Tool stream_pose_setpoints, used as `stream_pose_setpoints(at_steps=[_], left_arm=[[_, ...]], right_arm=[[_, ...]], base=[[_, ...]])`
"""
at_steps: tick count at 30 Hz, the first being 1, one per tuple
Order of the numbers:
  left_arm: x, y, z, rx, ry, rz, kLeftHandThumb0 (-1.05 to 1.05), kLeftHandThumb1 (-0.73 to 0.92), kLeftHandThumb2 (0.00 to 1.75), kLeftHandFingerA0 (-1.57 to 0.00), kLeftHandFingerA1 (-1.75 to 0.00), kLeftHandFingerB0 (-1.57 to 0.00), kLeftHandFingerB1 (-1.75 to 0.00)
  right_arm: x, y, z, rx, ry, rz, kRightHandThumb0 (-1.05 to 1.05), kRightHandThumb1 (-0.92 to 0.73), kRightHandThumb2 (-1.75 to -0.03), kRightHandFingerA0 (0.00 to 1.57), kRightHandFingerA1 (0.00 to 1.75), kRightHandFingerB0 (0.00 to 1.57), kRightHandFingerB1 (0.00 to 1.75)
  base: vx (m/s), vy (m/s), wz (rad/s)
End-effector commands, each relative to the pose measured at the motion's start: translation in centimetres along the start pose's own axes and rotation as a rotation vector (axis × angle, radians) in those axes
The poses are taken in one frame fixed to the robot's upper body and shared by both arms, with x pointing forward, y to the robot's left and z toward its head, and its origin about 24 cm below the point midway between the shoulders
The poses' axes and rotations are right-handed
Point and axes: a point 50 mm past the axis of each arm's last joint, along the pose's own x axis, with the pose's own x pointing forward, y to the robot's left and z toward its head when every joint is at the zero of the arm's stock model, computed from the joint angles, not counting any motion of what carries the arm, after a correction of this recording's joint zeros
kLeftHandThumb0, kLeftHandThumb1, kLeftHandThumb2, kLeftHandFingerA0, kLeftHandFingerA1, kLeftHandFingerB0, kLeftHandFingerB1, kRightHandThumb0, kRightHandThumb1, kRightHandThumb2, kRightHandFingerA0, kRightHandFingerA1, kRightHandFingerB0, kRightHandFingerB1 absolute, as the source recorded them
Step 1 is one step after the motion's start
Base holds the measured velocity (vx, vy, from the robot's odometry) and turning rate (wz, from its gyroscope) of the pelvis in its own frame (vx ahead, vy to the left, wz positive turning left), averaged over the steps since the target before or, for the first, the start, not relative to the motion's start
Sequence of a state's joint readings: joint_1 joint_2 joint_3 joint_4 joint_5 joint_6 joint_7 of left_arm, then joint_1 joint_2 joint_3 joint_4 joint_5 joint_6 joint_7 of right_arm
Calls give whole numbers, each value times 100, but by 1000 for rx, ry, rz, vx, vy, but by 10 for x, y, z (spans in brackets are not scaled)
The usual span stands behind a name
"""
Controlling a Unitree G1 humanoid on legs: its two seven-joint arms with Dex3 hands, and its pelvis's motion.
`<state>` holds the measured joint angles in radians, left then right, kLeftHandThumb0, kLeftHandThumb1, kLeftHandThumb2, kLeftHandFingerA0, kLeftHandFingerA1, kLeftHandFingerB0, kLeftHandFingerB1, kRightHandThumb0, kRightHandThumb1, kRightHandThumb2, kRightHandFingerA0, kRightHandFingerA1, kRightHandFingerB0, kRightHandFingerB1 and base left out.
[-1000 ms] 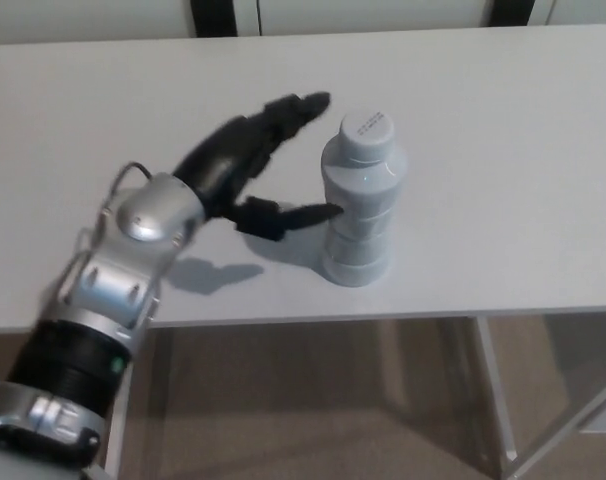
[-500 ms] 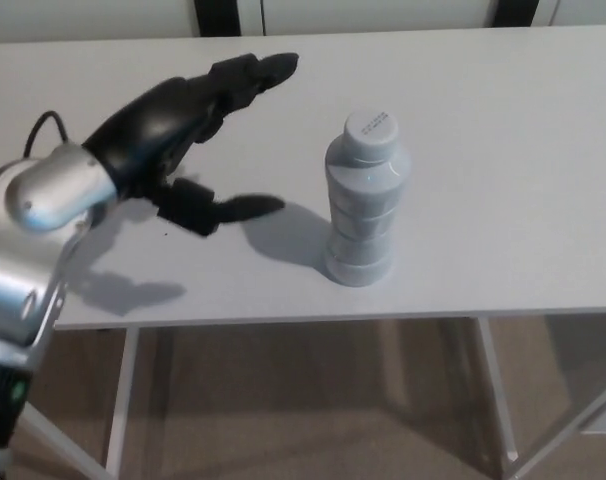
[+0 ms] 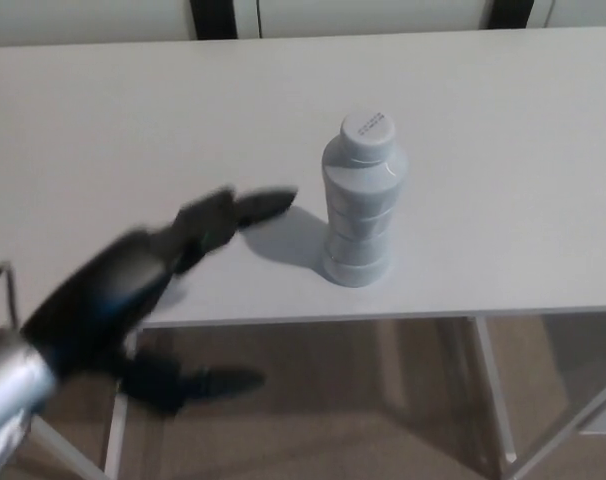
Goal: The robot picks up a bottle from a person using its left hand and walk towards the table in frontand put the bottle on the table.
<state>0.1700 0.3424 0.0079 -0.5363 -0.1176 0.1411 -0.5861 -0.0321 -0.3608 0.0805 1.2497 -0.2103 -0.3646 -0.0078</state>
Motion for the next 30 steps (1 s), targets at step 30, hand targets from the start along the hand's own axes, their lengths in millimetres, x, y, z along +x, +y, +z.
stream_pose_setpoints(at_steps=[30], left_arm=[[-158, -41, -219, -551, 886, 643, -55, 75, 64, -26, -33, -28, -31]], right_arm=[[-11, 11, -25, -1, 86, 14, -38, -48, -82, 69, 60, 57, 54]], base=[[0, 0, 0]])
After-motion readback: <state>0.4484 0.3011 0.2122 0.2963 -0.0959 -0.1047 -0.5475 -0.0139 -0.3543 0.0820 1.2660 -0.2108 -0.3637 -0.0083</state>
